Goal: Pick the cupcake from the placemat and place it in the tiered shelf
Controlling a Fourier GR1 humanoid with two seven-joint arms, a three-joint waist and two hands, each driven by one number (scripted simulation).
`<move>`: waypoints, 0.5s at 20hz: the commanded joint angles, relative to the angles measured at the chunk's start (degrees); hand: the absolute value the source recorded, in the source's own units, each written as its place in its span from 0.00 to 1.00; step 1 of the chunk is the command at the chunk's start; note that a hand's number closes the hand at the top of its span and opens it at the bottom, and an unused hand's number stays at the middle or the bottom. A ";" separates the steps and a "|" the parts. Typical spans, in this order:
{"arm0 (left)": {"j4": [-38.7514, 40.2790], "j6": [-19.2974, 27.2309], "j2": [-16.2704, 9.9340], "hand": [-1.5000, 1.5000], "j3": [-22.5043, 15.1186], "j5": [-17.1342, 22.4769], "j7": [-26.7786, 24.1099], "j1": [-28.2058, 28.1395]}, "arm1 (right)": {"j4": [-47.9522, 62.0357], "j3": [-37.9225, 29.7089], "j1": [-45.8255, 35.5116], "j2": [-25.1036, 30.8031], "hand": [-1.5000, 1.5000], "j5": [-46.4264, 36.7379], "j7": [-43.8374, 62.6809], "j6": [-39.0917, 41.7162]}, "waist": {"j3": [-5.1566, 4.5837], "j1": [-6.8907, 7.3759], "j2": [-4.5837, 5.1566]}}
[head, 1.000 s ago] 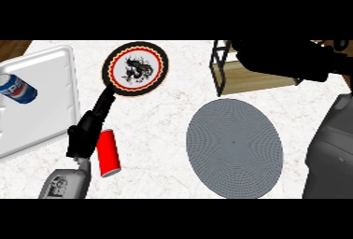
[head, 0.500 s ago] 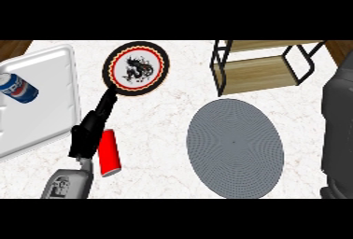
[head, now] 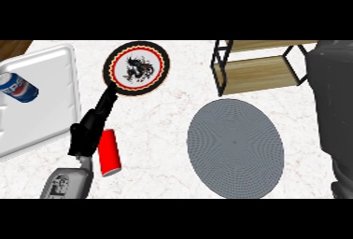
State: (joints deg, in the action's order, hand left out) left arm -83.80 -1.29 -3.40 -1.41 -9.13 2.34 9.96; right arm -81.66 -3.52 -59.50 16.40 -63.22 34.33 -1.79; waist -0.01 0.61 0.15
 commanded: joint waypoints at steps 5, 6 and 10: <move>1.57 -0.07 0.40 0.50 -0.37 -0.57 -0.93 0.46 | 14.54 -4.27 -0.94 -0.95 1.00 0.59 -7.68 -14.96 | 0.01 0.04 0.08; 0.12 -1.69 -1.78 0.50 2.19 1.74 1.02 2.44 | 9.75 -8.56 -0.88 -3.48 1.00 8.06 -8.79 -17.78 | 0.14 0.54 0.38; 2.04 -1.06 -0.72 0.50 1.88 1.30 0.66 3.56 | 17.01 -10.55 -1.78 -2.66 1.00 12.12 -16.09 -21.66 | 0.03 0.16 0.20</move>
State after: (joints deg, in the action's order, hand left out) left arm -83.24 -1.95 -3.68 -0.98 -8.80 2.16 10.69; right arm -69.02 -10.77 -60.65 13.62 -55.97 23.73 -18.91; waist 0.03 0.93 0.33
